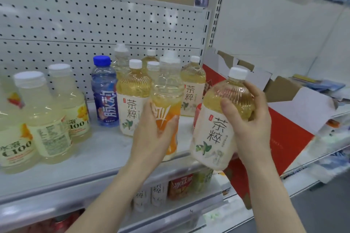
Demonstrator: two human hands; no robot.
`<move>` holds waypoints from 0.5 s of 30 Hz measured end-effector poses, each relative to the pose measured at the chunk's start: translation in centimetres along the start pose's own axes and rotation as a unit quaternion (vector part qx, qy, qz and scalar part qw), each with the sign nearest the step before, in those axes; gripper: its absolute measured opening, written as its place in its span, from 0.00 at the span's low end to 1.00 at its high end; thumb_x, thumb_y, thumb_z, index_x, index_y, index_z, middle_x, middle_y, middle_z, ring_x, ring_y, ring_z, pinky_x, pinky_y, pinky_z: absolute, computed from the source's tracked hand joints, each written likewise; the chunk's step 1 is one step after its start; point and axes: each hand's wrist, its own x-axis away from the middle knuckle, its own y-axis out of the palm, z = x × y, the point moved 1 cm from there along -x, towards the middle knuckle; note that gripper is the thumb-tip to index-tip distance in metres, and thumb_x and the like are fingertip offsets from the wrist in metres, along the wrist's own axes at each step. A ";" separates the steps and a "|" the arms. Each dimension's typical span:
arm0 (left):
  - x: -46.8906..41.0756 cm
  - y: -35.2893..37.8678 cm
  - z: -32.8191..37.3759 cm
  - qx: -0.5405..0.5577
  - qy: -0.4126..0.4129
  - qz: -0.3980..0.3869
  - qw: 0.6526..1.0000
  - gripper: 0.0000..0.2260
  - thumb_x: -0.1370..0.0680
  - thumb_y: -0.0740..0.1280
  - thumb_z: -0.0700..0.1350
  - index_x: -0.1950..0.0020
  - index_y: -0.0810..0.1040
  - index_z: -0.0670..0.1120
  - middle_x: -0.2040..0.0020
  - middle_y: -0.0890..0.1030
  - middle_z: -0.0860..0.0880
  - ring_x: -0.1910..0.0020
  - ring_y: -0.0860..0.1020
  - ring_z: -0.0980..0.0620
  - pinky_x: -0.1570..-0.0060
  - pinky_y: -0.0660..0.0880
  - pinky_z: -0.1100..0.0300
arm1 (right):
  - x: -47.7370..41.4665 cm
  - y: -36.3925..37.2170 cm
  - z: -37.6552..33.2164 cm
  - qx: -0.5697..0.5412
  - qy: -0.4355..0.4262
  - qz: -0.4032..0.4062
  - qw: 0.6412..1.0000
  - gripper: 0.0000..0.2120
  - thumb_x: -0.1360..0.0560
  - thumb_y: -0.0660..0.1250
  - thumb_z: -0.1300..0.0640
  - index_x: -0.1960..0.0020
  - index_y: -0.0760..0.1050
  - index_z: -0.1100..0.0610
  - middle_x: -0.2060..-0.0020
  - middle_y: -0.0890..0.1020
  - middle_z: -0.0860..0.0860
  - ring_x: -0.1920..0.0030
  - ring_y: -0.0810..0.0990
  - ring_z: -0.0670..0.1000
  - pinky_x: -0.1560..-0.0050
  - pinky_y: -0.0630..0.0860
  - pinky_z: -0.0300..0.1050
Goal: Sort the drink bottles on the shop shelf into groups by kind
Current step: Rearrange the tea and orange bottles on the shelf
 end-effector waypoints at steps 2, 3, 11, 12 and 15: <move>1.2 -2.6 0.2 0.021 -0.015 0.004 1.000 0.22 0.22 0.67 0.55 0.31 0.65 0.57 0.42 0.78 0.63 0.43 0.77 0.64 0.45 0.74 0.63 | -0.1 2.5 0.1 0.006 -0.014 -0.015 1.000 0.29 0.30 0.76 0.45 0.32 0.72 0.47 0.40 0.79 0.39 0.39 0.77 0.38 0.40 0.75 0.39; 1.4 -3.7 0.0 0.033 -0.022 0.006 0.999 0.20 0.22 0.68 0.55 0.32 0.66 0.58 0.43 0.78 0.64 0.43 0.77 0.65 0.46 0.74 0.66 | -0.2 3.9 0.3 0.012 -0.018 -0.027 0.999 0.30 0.30 0.77 0.45 0.31 0.71 0.47 0.38 0.77 0.39 0.37 0.75 0.38 0.37 0.73 0.40; 2.3 -7.8 -0.9 0.056 -0.048 0.032 0.997 0.17 0.24 0.69 0.55 0.37 0.69 0.61 0.45 0.78 0.70 0.45 0.78 0.68 0.49 0.73 0.72 | -1.9 12.4 3.3 0.052 0.011 -0.065 0.996 0.34 0.27 0.75 0.44 0.26 0.65 0.46 0.31 0.70 0.46 0.36 0.67 0.40 0.42 0.61 0.22; 2.4 -8.0 -0.9 0.059 -0.052 0.038 0.996 0.17 0.25 0.68 0.54 0.38 0.69 0.61 0.46 0.79 0.69 0.46 0.78 0.68 0.51 0.72 0.75 | -2.4 12.9 4.0 0.063 0.013 -0.069 0.996 0.34 0.26 0.74 0.44 0.25 0.63 0.46 0.31 0.68 0.47 0.35 0.66 0.41 0.40 0.61 0.25; 2.5 -8.3 -1.2 0.069 -0.058 0.047 0.995 0.19 0.27 0.68 0.55 0.37 0.69 0.59 0.46 0.80 0.65 0.46 0.79 0.65 0.52 0.73 0.74 | -4.3 14.0 5.7 0.121 0.001 -0.086 0.989 0.35 0.22 0.69 0.43 0.21 0.58 0.48 0.25 0.63 0.52 0.26 0.63 0.50 0.27 0.64 0.49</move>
